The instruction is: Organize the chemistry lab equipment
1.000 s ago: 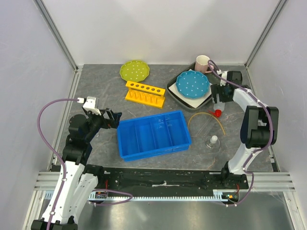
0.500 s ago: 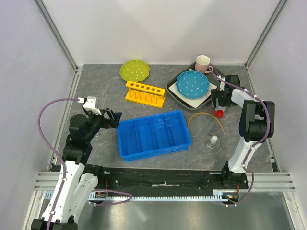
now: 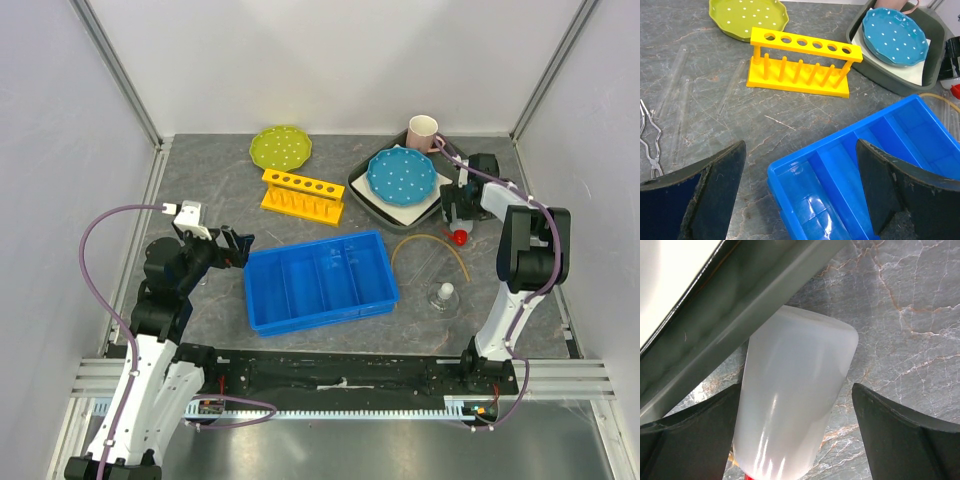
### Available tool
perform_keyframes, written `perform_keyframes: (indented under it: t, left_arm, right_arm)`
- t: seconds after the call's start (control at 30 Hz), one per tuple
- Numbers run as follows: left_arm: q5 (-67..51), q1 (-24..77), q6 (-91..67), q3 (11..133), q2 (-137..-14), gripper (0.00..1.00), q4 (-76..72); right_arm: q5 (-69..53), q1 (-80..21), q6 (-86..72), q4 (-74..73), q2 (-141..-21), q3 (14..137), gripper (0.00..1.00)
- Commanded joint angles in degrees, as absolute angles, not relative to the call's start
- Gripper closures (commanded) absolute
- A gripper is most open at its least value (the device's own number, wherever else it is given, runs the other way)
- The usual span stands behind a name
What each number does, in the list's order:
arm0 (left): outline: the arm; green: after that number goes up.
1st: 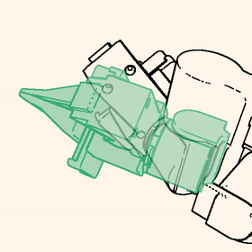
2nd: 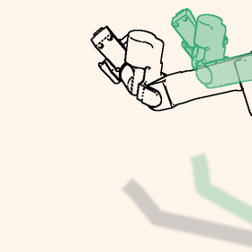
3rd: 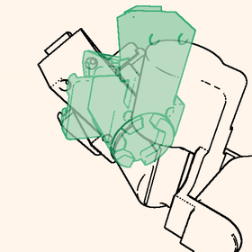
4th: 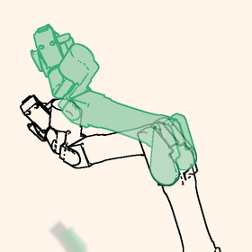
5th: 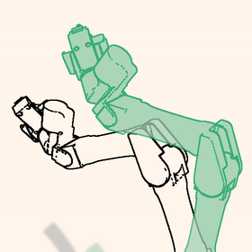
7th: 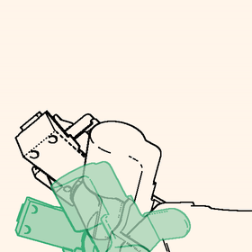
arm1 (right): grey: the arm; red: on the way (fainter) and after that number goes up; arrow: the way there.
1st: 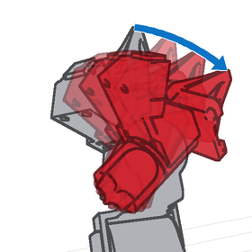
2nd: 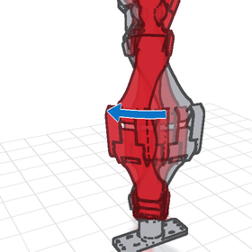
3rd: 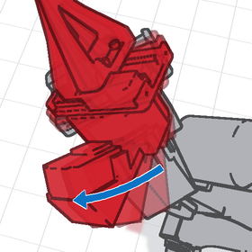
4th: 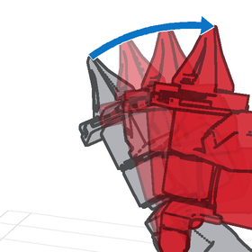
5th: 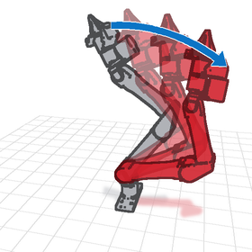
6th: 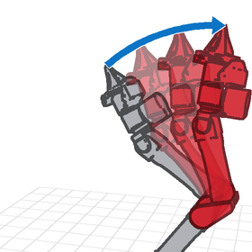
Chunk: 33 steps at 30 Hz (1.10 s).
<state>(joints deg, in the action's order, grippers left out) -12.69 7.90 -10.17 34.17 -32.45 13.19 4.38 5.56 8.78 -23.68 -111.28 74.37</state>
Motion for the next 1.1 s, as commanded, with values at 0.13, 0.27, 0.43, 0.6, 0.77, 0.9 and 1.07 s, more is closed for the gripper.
perform_keyframes:
  t: [0.13,0.27,0.43,0.6,0.77,0.9,1.07]
  left_arm:
    - [-14.2,8.0,-8.2,35.1,-32.8,0.04,11.2]
    - [-14.4,8.0,-8.1,35.0,-33.0,0.04,11.2]
    - [-14.7,8.0,-8.0,35.1,-33.1,0.04,11.2]
    - [-14.8,8.0,-7.8,35.0,-33.1,0.04,11.2]
    - [-14.8,8.0,-7.6,35.0,-33.2,0.04,11.2]
    - [-14.9,8.0,-7.6,34.9,-33.2,0.04,11.2]
    - [-16.4,8.0,-7.7,35.2,-34.4,0.04,11.2]
  right_arm:
    - [10.0,5.8,10.4,-25.0,-116.4,74.9,0.02]
    - [10.6,5.7,10.8,-25.7,-117.0,75.2,0.02]
    - [15.8,5.2,12.2,-26.0,-117.2,75.2,0.02]
    - [17.0,5.1,12.9,-26.1,-117.4,75.1,0.02]
    - [11.1,5.7,12.2,-27.2,-118.2,76.4,0.02]
    - [8.0,7.3,9.8,-27.4,-118.3,77.2,0.14]
    - [4.6,9.1,6.9,-27.2,-116.7,77.1,0.39]
